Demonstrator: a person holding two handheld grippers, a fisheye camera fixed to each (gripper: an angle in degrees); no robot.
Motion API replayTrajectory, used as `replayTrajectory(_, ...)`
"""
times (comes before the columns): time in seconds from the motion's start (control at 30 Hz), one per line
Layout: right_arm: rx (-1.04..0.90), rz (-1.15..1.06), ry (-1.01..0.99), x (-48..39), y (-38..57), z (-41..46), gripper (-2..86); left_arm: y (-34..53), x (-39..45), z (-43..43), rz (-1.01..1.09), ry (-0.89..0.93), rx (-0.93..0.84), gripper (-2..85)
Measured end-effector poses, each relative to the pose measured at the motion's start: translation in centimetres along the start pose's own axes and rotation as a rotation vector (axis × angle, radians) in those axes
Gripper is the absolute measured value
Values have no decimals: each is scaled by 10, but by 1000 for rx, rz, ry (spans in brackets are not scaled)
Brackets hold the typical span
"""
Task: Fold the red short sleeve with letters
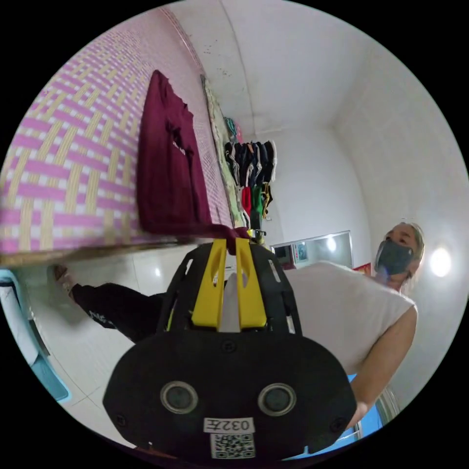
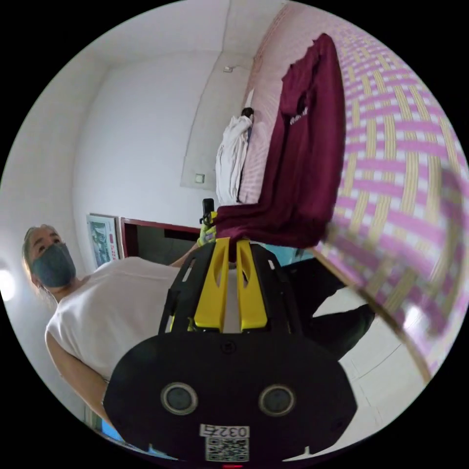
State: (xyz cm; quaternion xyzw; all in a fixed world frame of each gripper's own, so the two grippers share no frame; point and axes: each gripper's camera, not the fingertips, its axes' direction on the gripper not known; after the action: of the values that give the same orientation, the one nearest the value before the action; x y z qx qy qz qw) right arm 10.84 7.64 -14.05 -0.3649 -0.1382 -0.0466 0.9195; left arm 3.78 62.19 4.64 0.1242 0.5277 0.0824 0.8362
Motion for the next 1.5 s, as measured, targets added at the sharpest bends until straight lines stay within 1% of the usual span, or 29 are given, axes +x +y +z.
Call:
replayTrajectory(0.13,67,-36,47,-4,-69,-31,-2,-84,-24,-9,-65,46,73,-7)
replayTrajectory(0.2,101,-17,62,5,-96,-41,-1,-116,-40,-8,-75,34,64,-7)
replayTrajectory(0.27,130,39,48,26,-124,-49,-1,-147,-68,-7,-132,4,68,-7)
replayTrajectory(0.37,149,103,21,47,-143,-51,-1,-167,-97,-6,-191,51,92,-8)
replayTrajectory(0.47,166,118,9,53,-154,-54,0,-182,-108,-6,-197,89,87,-8)
replayTrajectory(0.7,209,142,19,61,-189,-56,15,-229,-125,6,-228,93,67,-1)
replayTrajectory(0.73,217,139,48,61,-196,-55,25,-233,-129,6,-251,64,74,13)
replayTrajectory(0.8,234,135,102,62,-203,-53,74,-237,-134,4,-284,52,89,38)
replayTrajectory(0.87,311,135,132,61,-200,-58,106,-231,-127,-11,-296,10,164,56)
replayTrajectory(0.97,388,140,146,55,-182,-61,95,-228,-114,-15,-254,-2,158,46)
replayTrajectory(1.1,324,129,213,46,-183,-35,85,-241,-107,8,-256,-16,115,40)
replayTrajectory(1.2,266,177,290,47,-196,-11,91,-257,-101,29,-279,-105,74,38)
replayTrajectory(1.27,264,196,319,45,-201,-3,90,-262,-86,32,-236,-160,75,33)
replayTrajectory(1.33,304,165,316,32,-196,-3,87,-259,-66,28,-173,-146,100,37)
replayTrajectory(1.4,313,127,355,15,-185,-3,87,-251,-46,24,-115,-145,80,40)
replayTrajectory(1.47,254,83,469,-4,-165,9,87,-230,-18,24,-54,-265,14,43)
replayTrajectory(1.5,237,75,486,-7,-160,13,87,-224,-11,26,-36,-297,-3,45)
